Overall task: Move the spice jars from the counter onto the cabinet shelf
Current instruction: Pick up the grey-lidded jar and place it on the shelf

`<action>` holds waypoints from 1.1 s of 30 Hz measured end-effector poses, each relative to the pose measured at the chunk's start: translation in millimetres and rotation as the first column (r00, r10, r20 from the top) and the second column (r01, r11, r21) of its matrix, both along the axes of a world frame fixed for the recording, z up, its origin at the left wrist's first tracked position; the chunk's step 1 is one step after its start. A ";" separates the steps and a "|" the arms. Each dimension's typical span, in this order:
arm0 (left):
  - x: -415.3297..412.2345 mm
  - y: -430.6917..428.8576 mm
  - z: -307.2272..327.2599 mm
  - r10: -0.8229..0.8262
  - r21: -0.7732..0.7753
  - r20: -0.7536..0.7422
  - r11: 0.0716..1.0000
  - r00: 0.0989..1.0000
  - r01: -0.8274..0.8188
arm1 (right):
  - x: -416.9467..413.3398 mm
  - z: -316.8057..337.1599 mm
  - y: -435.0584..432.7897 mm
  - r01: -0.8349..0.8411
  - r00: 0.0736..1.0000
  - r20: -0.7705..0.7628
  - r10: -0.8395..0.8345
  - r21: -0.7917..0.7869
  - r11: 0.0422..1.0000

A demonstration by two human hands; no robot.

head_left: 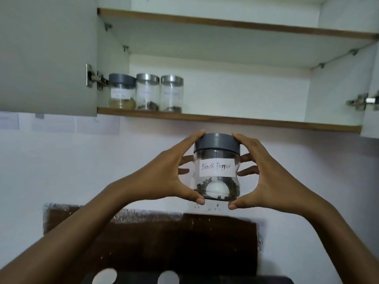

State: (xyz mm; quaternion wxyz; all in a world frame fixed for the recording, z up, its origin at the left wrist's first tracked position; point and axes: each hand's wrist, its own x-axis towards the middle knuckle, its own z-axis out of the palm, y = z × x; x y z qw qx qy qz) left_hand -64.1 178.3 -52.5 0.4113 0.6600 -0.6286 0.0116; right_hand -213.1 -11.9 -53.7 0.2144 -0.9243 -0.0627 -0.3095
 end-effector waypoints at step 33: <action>173.2 -133.0 144.4 0.680 -0.422 0.659 0.689 0.323 -0.590 | 219.4 147.3 -127.1 -0.159 0.973 0.165 0.162 -0.031 0.987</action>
